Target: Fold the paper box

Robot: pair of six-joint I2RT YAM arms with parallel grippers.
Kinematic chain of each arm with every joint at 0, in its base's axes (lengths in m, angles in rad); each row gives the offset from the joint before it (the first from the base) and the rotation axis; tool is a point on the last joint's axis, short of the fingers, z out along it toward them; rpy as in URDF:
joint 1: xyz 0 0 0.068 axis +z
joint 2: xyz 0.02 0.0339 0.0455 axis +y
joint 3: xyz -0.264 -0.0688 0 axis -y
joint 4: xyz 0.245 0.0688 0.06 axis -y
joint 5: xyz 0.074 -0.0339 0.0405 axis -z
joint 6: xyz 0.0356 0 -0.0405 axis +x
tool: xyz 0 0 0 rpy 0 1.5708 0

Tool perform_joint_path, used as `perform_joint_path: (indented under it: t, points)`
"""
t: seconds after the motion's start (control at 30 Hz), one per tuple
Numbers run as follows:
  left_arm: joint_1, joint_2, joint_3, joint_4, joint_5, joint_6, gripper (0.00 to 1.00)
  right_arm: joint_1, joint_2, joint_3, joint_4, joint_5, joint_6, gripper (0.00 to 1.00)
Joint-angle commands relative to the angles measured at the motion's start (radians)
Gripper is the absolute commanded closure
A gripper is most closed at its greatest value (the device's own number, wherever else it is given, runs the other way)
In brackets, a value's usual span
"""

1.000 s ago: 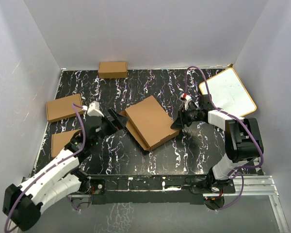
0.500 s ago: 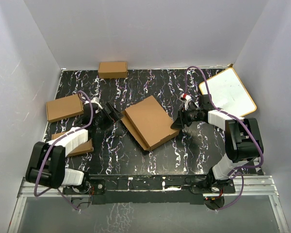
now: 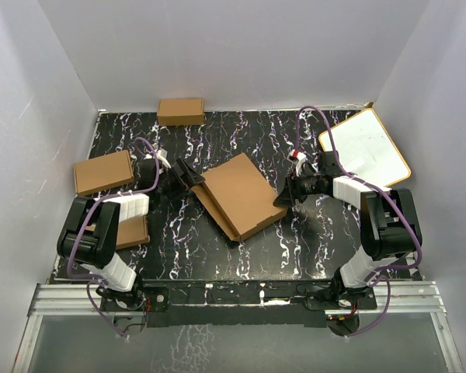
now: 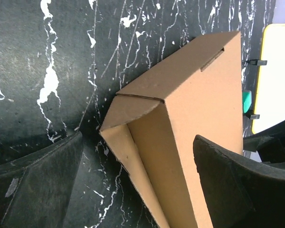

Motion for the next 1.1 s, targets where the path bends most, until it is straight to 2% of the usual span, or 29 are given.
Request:
perform_joint_path:
  t: [0.0, 0.4, 0.63, 0.83, 1.07]
  points:
    - [0.012, 0.025, 0.048, 0.005, 0.001, 0.041, 0.03, 0.023, 0.024, -0.012, -0.014, 0.031, -0.04, 0.48]
    - [0.017, 0.116, 0.086, 0.031, 0.005, 0.03, 0.1, 0.025, 0.028, -0.011, -0.014, 0.033, -0.041, 0.48]
    - [0.018, 0.155, 0.11, 0.034, 0.012, 0.015, 0.19, 0.026, 0.032, -0.009, -0.014, 0.035, -0.041, 0.48]
    - [0.018, 0.169, 0.114, 0.022, 0.027, 0.011, 0.44, 0.029, 0.036, -0.006, -0.016, 0.04, -0.04, 0.48]
    - [0.017, 0.176, 0.108, 0.015, 0.041, 0.006, 0.64, 0.035, 0.039, -0.003, -0.017, 0.047, -0.039, 0.48]
